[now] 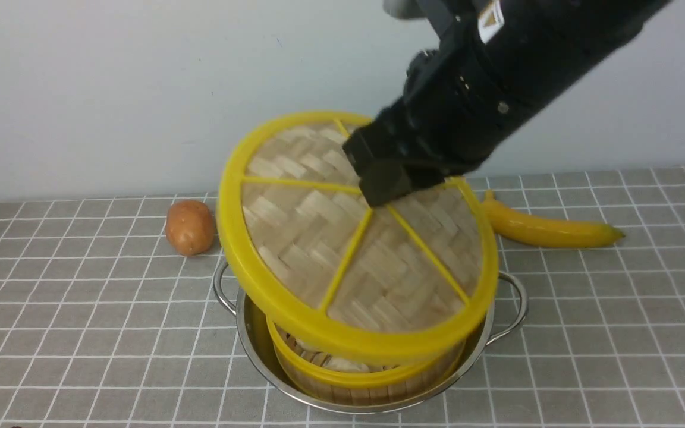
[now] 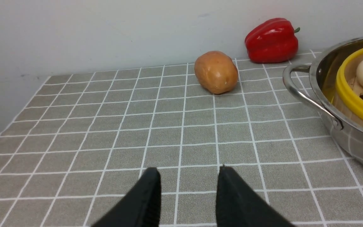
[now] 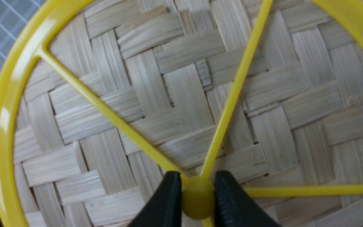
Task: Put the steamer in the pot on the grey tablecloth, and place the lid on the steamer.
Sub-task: 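Place the bamboo steamer lid onto the steamer basket in the pot with the right gripper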
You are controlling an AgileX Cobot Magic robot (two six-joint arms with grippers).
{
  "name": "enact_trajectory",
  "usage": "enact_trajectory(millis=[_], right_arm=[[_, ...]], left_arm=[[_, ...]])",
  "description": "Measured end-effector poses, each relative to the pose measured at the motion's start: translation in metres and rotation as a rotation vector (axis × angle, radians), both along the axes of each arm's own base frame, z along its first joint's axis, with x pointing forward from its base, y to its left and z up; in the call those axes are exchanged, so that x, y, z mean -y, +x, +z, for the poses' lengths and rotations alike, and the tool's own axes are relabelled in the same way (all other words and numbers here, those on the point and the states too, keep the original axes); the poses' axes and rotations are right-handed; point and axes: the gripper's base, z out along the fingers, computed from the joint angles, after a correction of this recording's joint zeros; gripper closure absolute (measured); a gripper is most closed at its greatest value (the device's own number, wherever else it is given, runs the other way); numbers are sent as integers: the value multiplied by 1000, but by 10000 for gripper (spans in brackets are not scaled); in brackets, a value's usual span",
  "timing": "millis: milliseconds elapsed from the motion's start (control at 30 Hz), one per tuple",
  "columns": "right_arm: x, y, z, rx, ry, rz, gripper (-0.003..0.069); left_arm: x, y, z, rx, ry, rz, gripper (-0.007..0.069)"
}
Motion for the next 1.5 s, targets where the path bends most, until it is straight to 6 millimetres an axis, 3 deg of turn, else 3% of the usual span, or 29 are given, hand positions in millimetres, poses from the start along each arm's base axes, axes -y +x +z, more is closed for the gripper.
enact_trajectory(millis=[233,367,500,600,833,1000,1267,1500], right_arm=[[4,-7,-9,-57,-10,-25,513],[-9,7,-29,-96,-33,5,513],[-26,31,-63,-123,-98,59,513],[-32,45,-74,-82,-158,92,513],[-30,66,-75,68,-294,135,513],[-32,67,-75,87,-303,183,513],[-42,74,-103,71,-354,276,513],[-56,70,-99,139,-393,356,513]], left_arm=[[0,0,0,0,0,0,382],[0,0,0,0,0,0,382],[0,0,0,0,0,0,382],[0,0,0,0,0,0,382],[0,0,0,0,0,0,382],[0,0,0,0,0,0,382],[0,0,0,0,0,0,382],[0,0,0,0,0,0,382]])
